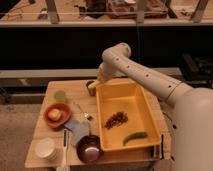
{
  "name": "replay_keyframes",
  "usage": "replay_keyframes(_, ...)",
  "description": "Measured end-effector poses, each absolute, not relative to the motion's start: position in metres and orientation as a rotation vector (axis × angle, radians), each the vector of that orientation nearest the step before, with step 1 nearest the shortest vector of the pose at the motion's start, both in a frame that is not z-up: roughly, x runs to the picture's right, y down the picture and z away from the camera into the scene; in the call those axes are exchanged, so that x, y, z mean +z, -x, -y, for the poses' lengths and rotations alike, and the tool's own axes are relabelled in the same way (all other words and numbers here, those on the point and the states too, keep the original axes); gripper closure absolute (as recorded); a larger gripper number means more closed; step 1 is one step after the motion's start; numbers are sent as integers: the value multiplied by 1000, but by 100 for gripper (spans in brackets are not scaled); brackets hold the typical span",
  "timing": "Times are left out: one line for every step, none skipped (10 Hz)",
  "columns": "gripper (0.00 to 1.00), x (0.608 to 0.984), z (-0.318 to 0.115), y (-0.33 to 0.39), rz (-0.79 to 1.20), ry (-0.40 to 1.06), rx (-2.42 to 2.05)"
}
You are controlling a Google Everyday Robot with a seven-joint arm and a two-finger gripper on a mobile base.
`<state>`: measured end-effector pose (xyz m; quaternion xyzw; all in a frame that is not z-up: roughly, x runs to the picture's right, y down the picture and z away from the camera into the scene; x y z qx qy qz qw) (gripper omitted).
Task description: Place banana in plastic cup
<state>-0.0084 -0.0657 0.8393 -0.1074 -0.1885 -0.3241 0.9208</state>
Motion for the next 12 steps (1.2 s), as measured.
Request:
replay_keyframes(99,837,66,11,390,212,-672)
replay_keyframes(99,831,69,19,382,196,-685)
replay_keyframes(99,827,70,31,379,188,-698)
replay_keyframes(99,823,72,49,370,178,-711)
replay_keyframes(99,819,75,72,355,167,-722)
replay_keyframes(99,815,77,96,338,160,-729)
replay_keyframes(99,813,79,122,321,151,-736)
replay_keyframes(99,812,81,141,307,146,-743)
replay_keyframes(99,812,82,159,302,144,-756)
replay_keyframes(99,814,84,173,309,149,-775)
replay_keyframes(99,818,84,184,332,163,-803)
replay_keyframes(99,824,82,191,353,179,-836)
